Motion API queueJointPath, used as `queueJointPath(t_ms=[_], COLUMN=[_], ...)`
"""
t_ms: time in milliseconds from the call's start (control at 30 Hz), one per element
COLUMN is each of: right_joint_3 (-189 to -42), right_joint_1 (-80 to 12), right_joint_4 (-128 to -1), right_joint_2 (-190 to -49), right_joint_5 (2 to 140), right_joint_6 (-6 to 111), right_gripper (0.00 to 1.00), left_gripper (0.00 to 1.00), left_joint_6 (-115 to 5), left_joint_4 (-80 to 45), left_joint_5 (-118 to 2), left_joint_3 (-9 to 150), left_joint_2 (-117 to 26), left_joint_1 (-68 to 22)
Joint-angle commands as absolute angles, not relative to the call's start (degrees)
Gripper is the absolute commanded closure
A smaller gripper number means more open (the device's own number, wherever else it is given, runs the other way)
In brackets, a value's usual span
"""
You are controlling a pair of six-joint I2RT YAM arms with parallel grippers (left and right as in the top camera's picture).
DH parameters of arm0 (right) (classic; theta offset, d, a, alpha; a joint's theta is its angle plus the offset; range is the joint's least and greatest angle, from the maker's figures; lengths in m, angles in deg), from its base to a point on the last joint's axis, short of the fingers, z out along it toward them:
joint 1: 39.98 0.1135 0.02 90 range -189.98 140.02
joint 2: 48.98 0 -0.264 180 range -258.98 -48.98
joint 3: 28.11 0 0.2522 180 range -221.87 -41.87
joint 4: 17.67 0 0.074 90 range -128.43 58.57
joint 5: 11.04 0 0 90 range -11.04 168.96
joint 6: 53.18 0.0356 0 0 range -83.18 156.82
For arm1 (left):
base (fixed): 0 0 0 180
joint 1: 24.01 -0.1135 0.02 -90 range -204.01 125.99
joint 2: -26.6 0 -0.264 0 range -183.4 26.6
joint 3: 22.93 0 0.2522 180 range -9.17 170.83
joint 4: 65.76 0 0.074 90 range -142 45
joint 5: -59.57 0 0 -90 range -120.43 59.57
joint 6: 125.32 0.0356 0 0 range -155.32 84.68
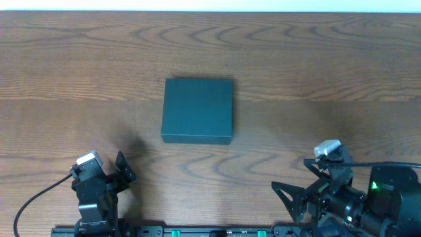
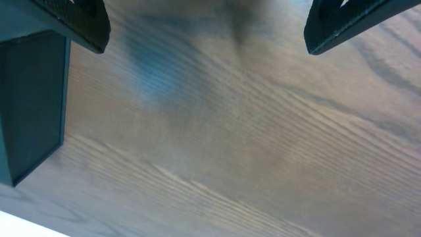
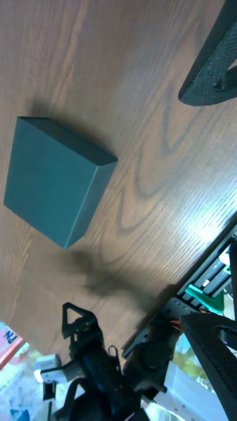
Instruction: Pack container
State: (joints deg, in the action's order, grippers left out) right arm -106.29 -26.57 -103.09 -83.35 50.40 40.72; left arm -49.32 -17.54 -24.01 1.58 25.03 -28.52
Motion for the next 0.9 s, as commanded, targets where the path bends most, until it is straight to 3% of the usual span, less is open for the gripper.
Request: queueJointPath(t_ms=[0,867], right_joint_3=[-106.6,-106.6], right_joint_1=[-26.2,-26.2], right_joint_4=[-103.1,-103.1], right_joint_2=[-83.2,-83.2], right_joint_5=[50.0,50.0], right_joint_6=[41.0,41.0], right_gripper=[0.01,0.01], left_gripper=[0.05,0.05], left_joint_6=[-50.6,-45.2], left_joint_4=[-19.5,-19.3], left_joint_5=[-23.4,-22.8], left_joint_3=[-0.4,-0.5], left_joint_2=[26.4,26.3], left_joint_1=[-28.9,-28.9])
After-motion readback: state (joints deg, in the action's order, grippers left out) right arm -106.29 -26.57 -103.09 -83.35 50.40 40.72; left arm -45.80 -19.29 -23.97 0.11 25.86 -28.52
